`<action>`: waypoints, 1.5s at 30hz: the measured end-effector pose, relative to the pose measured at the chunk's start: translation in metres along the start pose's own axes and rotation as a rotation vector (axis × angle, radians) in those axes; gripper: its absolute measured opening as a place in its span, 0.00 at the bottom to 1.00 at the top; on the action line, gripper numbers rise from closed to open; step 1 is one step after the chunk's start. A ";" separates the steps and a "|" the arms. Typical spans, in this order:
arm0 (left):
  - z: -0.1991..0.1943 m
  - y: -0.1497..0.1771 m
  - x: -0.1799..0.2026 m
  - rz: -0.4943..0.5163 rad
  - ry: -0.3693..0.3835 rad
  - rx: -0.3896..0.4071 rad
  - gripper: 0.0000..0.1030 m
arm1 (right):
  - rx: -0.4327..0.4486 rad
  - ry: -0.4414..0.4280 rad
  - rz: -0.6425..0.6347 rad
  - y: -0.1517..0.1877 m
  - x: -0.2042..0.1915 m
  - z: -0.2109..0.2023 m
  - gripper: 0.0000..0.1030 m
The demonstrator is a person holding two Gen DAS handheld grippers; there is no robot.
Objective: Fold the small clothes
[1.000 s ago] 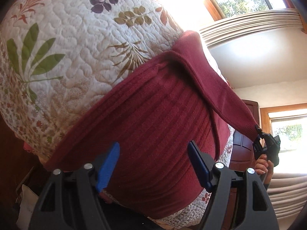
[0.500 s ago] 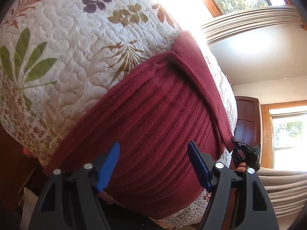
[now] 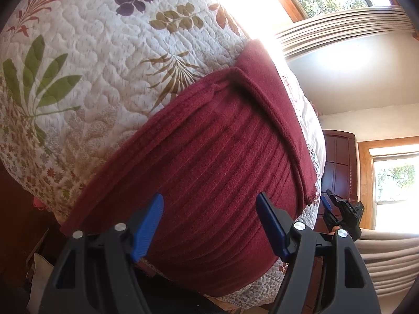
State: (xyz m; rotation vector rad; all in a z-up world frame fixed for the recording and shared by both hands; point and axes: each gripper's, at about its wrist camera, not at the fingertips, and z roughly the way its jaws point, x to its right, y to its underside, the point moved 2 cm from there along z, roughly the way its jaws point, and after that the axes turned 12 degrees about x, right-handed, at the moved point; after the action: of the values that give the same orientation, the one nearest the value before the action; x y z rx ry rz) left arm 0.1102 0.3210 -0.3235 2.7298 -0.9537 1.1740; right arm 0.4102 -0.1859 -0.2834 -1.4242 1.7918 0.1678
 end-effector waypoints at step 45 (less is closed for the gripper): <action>0.029 0.018 -0.134 0.308 0.198 -0.514 0.06 | 0.055 0.195 0.384 0.342 0.093 -0.161 0.61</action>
State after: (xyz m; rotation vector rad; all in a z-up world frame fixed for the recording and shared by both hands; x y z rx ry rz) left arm 0.0483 0.3695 -0.4366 2.0813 -1.4422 1.0234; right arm 0.0317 -0.2256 -0.3659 -1.0747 2.2034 0.1803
